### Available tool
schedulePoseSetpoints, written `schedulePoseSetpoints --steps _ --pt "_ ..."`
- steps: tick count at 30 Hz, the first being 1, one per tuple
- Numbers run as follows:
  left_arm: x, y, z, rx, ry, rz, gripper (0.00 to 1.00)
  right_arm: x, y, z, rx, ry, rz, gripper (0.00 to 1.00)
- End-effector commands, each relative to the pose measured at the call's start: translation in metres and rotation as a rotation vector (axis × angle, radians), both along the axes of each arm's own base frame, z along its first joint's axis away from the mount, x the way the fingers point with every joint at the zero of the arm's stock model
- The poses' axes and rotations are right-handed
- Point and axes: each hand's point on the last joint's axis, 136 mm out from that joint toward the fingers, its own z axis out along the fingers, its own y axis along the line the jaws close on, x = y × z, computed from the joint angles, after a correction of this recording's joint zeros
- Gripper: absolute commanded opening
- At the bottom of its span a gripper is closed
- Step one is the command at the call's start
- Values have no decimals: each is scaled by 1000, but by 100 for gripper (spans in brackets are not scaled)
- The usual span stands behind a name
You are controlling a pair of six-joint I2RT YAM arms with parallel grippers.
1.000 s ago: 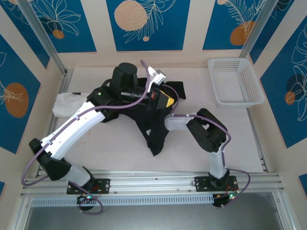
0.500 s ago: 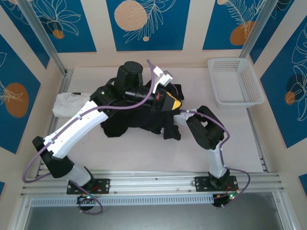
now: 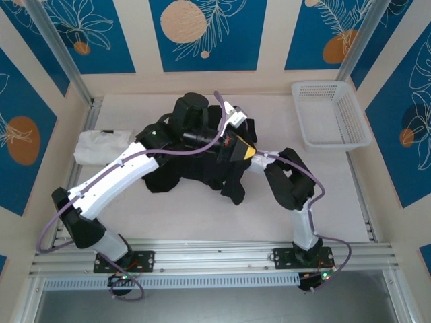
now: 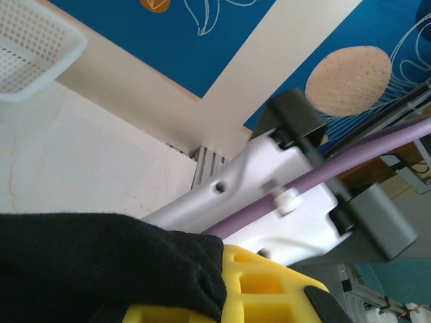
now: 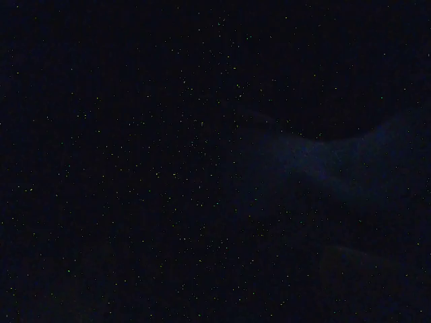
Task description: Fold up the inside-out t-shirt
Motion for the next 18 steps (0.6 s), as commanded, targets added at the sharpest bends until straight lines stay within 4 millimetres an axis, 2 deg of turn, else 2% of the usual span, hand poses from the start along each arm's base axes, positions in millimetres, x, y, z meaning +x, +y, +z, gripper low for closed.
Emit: schedulePoseSetpoints --steps 1,6,10,14,15,18 --pt "-29 6 46 -134 -38 -101 0 8 -26 -31 -171 58 -79 81" --pt "-35 27 89 -207 -141 -71 0 7 -31 -47 -221 110 -87 81" --pt "-10 49 112 -229 -230 108 0 -3 -36 -57 -228 219 -73 76" --pt "27 72 110 -192 -295 340 0 -19 -38 -71 -182 376 -45 47" --pt "34 77 108 -178 -305 384 0 -20 -39 -72 -175 394 -39 43" --pt "58 94 93 -118 -315 529 0 -19 -36 -60 -126 406 -11 25"
